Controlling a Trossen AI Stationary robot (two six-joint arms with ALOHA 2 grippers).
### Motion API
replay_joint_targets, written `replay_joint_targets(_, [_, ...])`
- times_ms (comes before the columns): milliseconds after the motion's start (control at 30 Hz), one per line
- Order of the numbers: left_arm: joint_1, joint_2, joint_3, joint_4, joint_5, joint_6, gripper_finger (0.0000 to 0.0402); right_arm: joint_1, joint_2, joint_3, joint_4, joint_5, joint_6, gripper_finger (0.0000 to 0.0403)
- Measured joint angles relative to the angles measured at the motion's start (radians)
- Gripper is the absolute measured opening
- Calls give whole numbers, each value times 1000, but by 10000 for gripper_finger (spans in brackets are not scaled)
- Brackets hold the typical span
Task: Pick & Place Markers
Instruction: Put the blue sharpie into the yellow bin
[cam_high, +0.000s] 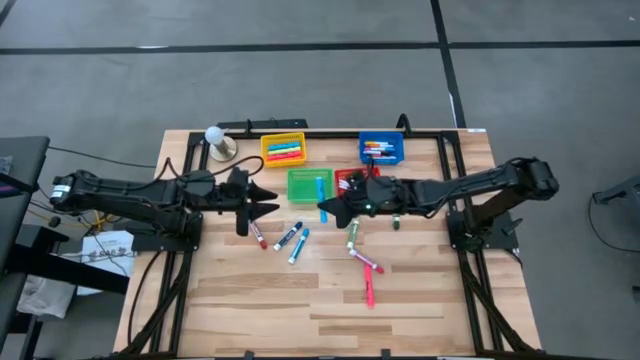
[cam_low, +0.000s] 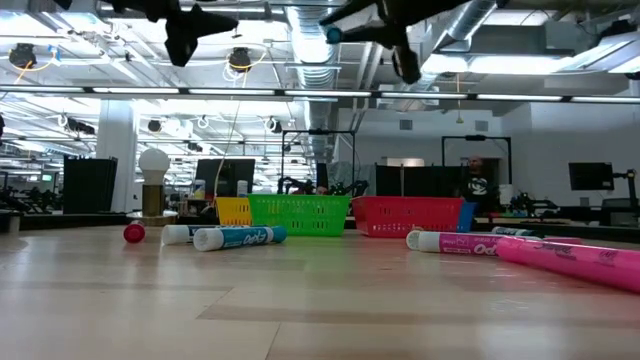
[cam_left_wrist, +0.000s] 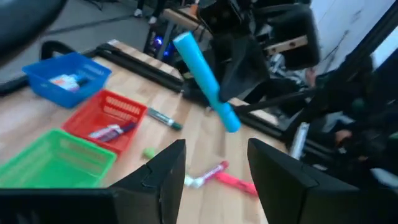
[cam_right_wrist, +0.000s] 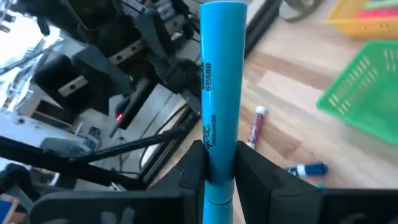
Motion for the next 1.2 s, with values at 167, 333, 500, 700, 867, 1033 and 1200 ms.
replay_joint_targets(167, [0, 42, 1, 87, 62, -115, 172, -18, 60, -1, 144, -13, -63, 53])
replay_joint_targets(333, [2, 105, 0, 196, 63, -193, 172, -30, 122, 4, 260, -61, -69, 59])
replay_joint_targets(500, [24, 163, 0, 286, 64, -248, 172, -28, 175, 53, 262, -108, -75, 59])
replay_joint_targets(700, [48, 192, 0, 296, 63, -265, 172, -28, 193, 98, 265, -144, -94, 60])
replay_joint_targets(867, [53, 197, 0, 352, 63, -265, 172, -31, 186, 97, 264, -157, -94, 60])
replay_joint_targets(1033, [53, 220, 0, 376, 64, -266, 180, -35, 186, 97, 264, -162, -94, 60])
replay_joint_targets(1200, [53, 256, 0, 412, 64, -280, 199, -36, 186, 97, 263, -162, -94, 60])
